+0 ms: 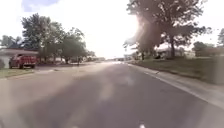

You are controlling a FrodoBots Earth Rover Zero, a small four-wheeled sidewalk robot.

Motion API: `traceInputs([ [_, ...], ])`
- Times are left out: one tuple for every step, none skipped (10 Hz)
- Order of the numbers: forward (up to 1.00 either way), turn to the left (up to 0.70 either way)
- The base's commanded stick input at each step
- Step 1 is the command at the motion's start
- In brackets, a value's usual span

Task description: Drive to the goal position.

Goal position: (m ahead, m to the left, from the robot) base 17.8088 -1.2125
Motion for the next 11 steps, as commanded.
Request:
traceInputs([
  [1.0,0.0],
  [1.0,0.0],
  [1.0,0.0],
  [1.0,0.0],
  [1.0,0.0],
  [1.0,0.0],
  [1.0,0.0],
  [1.0,0.0],
  [1.0,0.0],
  [1.0,0.0],
  [1.0,0.0],
])
